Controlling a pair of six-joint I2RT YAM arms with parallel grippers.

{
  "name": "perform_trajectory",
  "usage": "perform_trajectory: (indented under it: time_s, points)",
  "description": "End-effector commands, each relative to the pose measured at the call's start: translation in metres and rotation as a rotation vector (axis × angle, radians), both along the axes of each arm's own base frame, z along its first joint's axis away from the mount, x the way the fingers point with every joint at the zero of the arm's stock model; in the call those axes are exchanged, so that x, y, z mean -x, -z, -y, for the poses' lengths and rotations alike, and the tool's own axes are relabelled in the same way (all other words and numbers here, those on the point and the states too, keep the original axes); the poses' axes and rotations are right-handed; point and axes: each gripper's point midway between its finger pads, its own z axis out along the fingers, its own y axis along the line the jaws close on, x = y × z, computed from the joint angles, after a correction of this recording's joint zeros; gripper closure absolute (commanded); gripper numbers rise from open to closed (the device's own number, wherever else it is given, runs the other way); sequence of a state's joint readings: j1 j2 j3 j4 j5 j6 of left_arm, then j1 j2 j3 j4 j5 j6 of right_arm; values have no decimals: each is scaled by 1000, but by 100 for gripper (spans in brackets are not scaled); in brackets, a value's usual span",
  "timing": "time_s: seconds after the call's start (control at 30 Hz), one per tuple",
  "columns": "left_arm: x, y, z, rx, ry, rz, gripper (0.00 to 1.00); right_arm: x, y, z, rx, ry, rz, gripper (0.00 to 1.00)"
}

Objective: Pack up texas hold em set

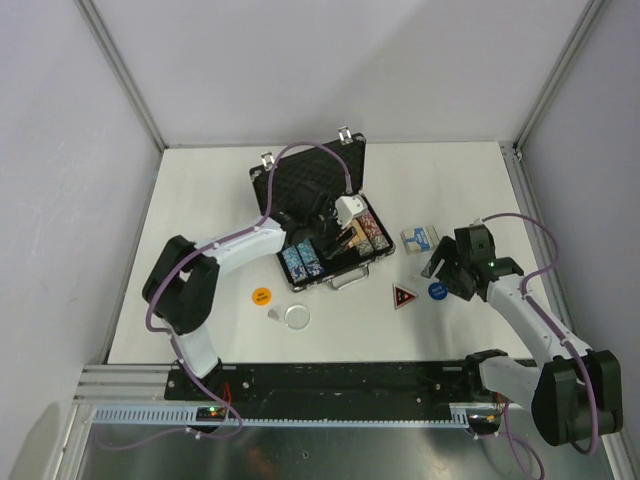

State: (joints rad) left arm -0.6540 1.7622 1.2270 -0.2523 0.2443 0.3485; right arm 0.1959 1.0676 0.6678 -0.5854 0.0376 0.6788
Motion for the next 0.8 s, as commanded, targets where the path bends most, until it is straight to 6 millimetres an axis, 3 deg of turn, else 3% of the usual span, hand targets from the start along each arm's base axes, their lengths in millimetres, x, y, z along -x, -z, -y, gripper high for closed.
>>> perform_trajectory:
  time_s: [0.0, 0.77]
  points:
    - [-5, -19, 14, 76, 30, 28, 34, -10, -3, -2, -15, -13, 27, 19]
    - [5, 30, 7, 15, 20, -69, 34, -9, -2, 1, -10, -5, 19, 19]
